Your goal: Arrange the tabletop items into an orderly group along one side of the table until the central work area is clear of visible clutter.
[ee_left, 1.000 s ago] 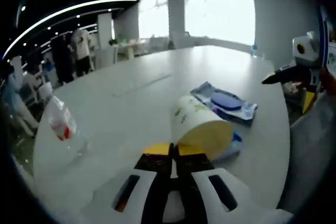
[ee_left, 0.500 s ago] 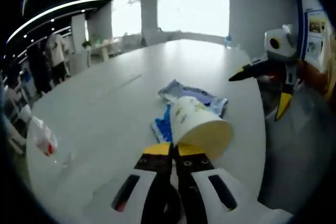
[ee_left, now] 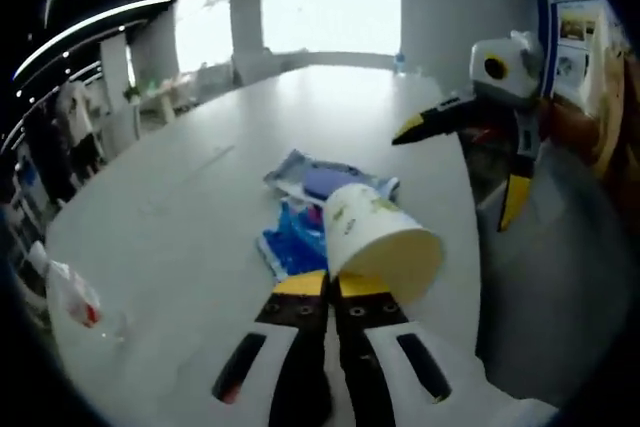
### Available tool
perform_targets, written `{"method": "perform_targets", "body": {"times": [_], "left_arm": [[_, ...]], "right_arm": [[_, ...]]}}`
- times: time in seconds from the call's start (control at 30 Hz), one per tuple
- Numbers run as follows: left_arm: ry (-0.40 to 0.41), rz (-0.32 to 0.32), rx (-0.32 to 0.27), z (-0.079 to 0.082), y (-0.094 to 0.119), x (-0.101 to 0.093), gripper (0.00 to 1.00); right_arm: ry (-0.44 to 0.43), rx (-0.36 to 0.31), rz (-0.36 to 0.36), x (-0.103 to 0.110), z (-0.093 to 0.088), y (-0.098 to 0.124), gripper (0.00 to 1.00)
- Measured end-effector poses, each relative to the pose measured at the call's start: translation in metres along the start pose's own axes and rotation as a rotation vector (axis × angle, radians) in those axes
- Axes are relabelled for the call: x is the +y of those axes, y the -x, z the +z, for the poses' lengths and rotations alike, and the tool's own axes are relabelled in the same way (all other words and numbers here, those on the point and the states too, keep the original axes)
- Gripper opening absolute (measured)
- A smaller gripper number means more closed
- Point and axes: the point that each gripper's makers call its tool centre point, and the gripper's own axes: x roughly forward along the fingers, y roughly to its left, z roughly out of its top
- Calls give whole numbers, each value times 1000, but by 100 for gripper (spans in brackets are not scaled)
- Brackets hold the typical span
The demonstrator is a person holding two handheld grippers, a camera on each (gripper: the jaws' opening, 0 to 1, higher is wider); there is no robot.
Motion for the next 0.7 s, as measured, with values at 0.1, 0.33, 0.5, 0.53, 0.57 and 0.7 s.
{"method": "perform_targets", "body": {"times": [0.1, 0.33, 0.5, 0.53, 0.57, 0.7], "left_arm": [[9, -26, 0, 2, -2, -6, 0], [-9, -96, 57, 0, -6, -20, 0], [-40, -155, 73, 5, -3, -30, 0], [-50, -161, 72, 6, -2, -32, 0], [-50, -168, 74, 7, -2, -32, 0], [-42, -207, 96, 6, 1, -38, 0]], "right_arm": [[62, -8, 9, 5, 4, -1, 96], [129, 5, -9, 2, 3, -3, 94], [144, -8, 20, 7, 6, -5, 89], [153, -4, 19, 7, 5, -5, 89], [163, -2, 25, 8, 5, -5, 88], [243, 5, 59, 15, 4, -6, 85]]}}
